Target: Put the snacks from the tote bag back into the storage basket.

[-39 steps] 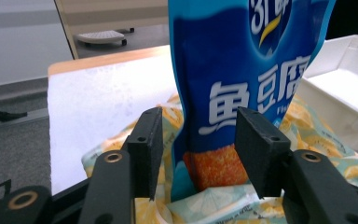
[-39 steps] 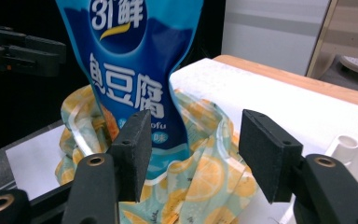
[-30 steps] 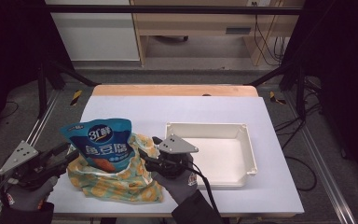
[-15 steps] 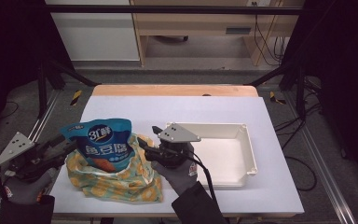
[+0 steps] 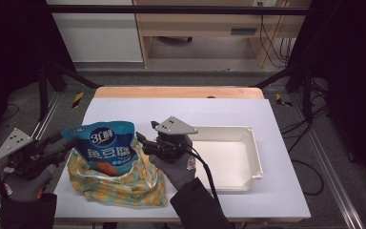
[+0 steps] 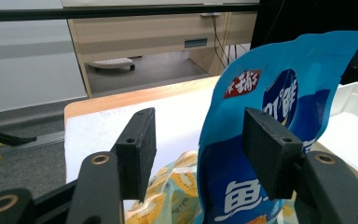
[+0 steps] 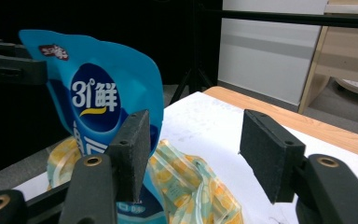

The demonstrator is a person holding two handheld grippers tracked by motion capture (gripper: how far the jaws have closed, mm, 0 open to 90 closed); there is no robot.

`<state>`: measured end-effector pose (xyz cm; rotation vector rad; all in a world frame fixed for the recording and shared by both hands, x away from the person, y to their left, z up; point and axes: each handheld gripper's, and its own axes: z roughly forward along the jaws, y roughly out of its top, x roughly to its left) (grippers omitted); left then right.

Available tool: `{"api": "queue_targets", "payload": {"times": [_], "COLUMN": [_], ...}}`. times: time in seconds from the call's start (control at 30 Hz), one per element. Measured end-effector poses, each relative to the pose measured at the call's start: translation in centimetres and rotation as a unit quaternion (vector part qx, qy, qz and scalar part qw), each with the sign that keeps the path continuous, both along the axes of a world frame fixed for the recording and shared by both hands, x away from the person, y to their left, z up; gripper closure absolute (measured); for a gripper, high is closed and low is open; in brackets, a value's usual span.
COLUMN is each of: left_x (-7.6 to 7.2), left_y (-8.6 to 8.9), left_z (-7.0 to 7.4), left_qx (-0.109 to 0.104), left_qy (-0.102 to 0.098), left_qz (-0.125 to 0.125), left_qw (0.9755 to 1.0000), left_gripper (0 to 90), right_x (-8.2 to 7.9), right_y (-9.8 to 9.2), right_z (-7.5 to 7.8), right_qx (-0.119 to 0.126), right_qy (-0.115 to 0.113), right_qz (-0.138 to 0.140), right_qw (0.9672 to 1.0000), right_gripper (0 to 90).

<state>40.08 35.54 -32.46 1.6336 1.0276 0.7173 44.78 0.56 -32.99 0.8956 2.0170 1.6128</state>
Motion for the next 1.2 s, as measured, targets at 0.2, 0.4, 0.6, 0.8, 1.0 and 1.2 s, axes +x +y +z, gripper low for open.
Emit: {"api": "queue_targets", "payload": {"times": [0.2, 0.4, 0.6, 0.8, 1.0, 1.2], "left_x": [0.5, 0.8, 0.8, 0.8, 0.8, 0.9], "left_y": [-0.5, -0.7, -1.0, -1.0, -1.0, -1.1], "left_z": [0.2, 0.3, 0.0, -0.3, -0.3, -0.4], "left_qx": [0.003, 0.001, 0.008, 0.009, 0.008, 0.013], "left_qy": [0.0, 0.0, 0.001, 0.012, 0.019, 0.017], "left_qz": [0.001, -0.002, -0.012, -0.02, -0.018, -0.009], "left_qw": [1.0, 1.0, 0.9999, 0.9997, 0.9996, 0.9997], "left_gripper": [44.8, 46.2, 53.0, 63.9, 77.3, 83.4], "right_x": [0.8, 1.2, 1.6, 1.8, 1.7, 1.1], "right_y": [0.8, 1.8, 3.2, 4.1, 4.4, 4.4], "right_z": [0.0, 0.0, -0.2, -0.5, -0.5, -0.4], "right_qx": [0.005, 0.002, -0.008, -0.018, -0.023, -0.035], "right_qy": [0.005, 0.006, 0.012, 0.017, 0.018, 0.01], "right_qz": [0.004, 0.013, 0.027, 0.034, 0.031, 0.036], "right_qw": [1.0, 0.9999, 0.9995, 0.9991, 0.9991, 0.9987], "right_gripper": [43.2, 44.5, 50.1, 65.3, 83.3, 90.0]}}
